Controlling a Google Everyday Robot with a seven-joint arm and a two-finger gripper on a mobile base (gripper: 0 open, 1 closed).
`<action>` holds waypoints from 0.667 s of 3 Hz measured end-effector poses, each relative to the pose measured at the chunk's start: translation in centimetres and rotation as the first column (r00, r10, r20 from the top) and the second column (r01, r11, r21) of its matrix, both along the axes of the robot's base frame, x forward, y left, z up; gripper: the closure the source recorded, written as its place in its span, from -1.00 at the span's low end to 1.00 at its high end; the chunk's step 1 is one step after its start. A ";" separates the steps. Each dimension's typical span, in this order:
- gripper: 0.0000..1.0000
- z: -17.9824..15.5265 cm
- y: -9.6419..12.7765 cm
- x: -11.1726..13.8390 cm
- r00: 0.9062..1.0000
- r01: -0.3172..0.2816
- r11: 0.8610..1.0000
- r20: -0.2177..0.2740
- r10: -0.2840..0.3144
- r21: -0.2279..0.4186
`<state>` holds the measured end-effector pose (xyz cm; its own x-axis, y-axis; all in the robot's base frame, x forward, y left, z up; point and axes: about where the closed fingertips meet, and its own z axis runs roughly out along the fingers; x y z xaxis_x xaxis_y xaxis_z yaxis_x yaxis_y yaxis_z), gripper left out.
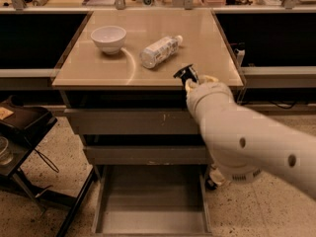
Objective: Pick rxbar blueberry from bottom drawer and place on counter
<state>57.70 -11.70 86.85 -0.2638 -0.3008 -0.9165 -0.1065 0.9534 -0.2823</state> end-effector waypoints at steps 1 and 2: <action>1.00 3.8 -2.7 5.7 0.999 0.014 0.999 0.033 -0.016 0.048; 1.00 7.3 -2.1 11.8 0.999 -0.029 0.994 0.039 0.025 0.107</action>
Offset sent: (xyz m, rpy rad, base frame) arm 0.2168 -0.0701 0.1506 0.1330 0.0773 -0.0007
